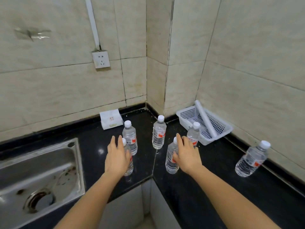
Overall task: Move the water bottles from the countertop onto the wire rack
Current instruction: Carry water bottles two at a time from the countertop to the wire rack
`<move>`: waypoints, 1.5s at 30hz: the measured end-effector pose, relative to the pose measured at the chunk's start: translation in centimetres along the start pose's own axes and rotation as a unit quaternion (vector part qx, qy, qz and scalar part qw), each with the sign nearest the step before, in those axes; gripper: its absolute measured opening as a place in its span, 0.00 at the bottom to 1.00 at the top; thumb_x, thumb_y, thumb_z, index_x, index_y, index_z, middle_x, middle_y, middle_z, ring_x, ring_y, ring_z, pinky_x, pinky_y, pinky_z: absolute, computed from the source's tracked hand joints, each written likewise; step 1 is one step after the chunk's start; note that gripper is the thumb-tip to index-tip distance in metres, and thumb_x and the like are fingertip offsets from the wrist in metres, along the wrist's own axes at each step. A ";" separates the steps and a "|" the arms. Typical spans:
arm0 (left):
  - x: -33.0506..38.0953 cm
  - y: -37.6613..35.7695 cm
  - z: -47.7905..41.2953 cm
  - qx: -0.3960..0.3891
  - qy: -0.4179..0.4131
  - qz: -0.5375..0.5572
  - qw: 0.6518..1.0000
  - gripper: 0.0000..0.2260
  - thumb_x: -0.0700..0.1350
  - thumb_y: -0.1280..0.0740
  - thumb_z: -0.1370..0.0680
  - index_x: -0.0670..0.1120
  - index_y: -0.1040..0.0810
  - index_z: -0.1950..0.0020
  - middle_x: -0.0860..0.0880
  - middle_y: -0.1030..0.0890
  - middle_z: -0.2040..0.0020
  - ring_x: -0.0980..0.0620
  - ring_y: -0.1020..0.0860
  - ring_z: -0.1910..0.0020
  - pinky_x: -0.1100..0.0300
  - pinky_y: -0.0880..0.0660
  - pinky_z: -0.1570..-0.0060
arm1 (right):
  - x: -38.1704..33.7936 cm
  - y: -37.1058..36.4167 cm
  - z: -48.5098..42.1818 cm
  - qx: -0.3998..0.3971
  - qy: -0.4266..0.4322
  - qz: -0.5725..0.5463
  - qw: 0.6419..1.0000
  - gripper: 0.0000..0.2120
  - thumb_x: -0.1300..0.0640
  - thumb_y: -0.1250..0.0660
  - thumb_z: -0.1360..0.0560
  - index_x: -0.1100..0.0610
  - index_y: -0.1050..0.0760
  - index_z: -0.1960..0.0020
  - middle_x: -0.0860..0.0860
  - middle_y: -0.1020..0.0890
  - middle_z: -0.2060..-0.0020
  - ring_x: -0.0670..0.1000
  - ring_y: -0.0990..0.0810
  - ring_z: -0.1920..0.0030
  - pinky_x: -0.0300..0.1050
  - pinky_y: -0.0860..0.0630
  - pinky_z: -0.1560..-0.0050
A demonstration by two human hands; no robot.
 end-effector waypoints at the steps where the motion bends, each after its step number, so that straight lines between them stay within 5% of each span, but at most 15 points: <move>1: -0.3 0.0 -1.1 -0.007 0.004 0.005 1.000 0.27 0.49 0.42 0.20 0.45 0.47 0.24 0.40 0.47 0.23 0.40 0.42 0.27 0.46 0.31 0.36 | -0.2 -0.2 -0.6 -0.005 0.005 0.016 1.000 0.33 0.50 0.41 0.21 0.55 0.54 0.21 0.54 0.39 0.27 0.57 0.35 0.29 0.55 0.33 0.34; 7: -1.5 -1.3 -4.2 -0.045 -0.045 0.014 0.998 0.20 0.49 0.44 0.19 0.47 0.38 0.28 0.45 0.28 0.36 0.47 0.25 0.43 0.51 0.24 0.48 | 0.2 -1.1 -2.5 0.002 0.023 0.075 0.997 0.29 0.54 0.44 0.18 0.55 0.52 0.22 0.53 0.33 0.31 0.55 0.33 0.31 0.52 0.33 0.34; 13: -1.7 -1.7 -4.0 -0.074 -0.098 -0.023 0.992 0.22 0.47 0.42 0.19 0.47 0.42 0.26 0.43 0.28 0.40 0.47 0.26 0.44 0.54 0.24 0.48 | 0.4 -1.3 -2.1 0.019 0.019 0.048 0.998 0.27 0.57 0.39 0.20 0.56 0.45 0.24 0.55 0.28 0.35 0.56 0.30 0.34 0.50 0.31 0.36; 19: -1.3 -1.0 -4.1 -0.079 -0.140 -0.009 0.987 0.17 0.48 0.38 0.21 0.46 0.31 0.34 0.46 0.29 0.51 0.49 0.26 0.54 0.57 0.27 0.56 | -0.1 -0.9 -0.2 0.027 0.010 -0.008 1.000 0.19 0.53 0.40 0.20 0.57 0.33 0.31 0.54 0.26 0.38 0.55 0.28 0.38 0.49 0.29 0.39; 26: 2.4 -1.3 -1.5 -0.111 -0.242 0.003 0.964 0.17 0.51 0.36 0.23 0.48 0.27 0.35 0.47 0.24 0.45 0.47 0.23 0.48 0.54 0.25 0.52 | 2.3 -0.3 4.6 0.037 -0.121 -0.118 0.985 0.14 0.50 0.33 0.24 0.56 0.26 0.42 0.53 0.21 0.47 0.53 0.23 0.47 0.49 0.25 0.48; 29: 5.1 -1.2 0.8 -0.124 -0.279 0.038 0.952 0.12 0.51 0.36 0.23 0.50 0.25 0.41 0.50 0.26 0.54 0.53 0.26 0.56 0.61 0.30 0.61 | 5.0 1.0 7.4 0.039 -0.204 -0.209 0.956 0.12 0.51 0.30 0.27 0.57 0.25 0.48 0.54 0.19 0.52 0.54 0.21 0.52 0.51 0.22 0.52; 33: 10.9 -2.0 5.9 -0.161 -0.343 0.108 0.919 0.06 0.52 0.34 0.25 0.54 0.24 0.49 0.52 0.29 0.61 0.54 0.26 0.61 0.58 0.30 0.63 | 8.1 3.4 13.6 0.038 -0.239 -0.245 0.939 0.11 0.52 0.27 0.31 0.55 0.22 0.51 0.50 0.19 0.56 0.52 0.20 0.54 0.48 0.22 0.56; 36: 16.4 -3.2 11.4 -0.197 -0.391 0.149 0.887 0.11 0.53 0.33 0.27 0.55 0.23 0.45 0.51 0.28 0.61 0.52 0.26 0.61 0.52 0.26 0.58 | 11.3 5.7 20.3 0.053 -0.275 -0.249 0.927 0.11 0.52 0.26 0.33 0.55 0.20 0.53 0.49 0.19 0.59 0.51 0.20 0.56 0.48 0.22 0.57; 45: 33.6 -4.9 33.0 -0.263 -0.534 0.226 0.771 0.17 0.50 0.31 0.27 0.53 0.24 0.38 0.53 0.28 0.61 0.54 0.27 0.61 0.61 0.33 0.60 | 21.9 14.2 45.1 0.186 -0.388 -0.231 0.872 0.10 0.53 0.25 0.33 0.56 0.18 0.54 0.49 0.18 0.60 0.46 0.21 0.60 0.39 0.26 0.64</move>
Point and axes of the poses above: each hand's wrist, its own z-axis away from the middle knuckle, its own y-axis out of the back of the hand, x = y × z, the point moved 5 cm from there along -z, towards the middle knuckle
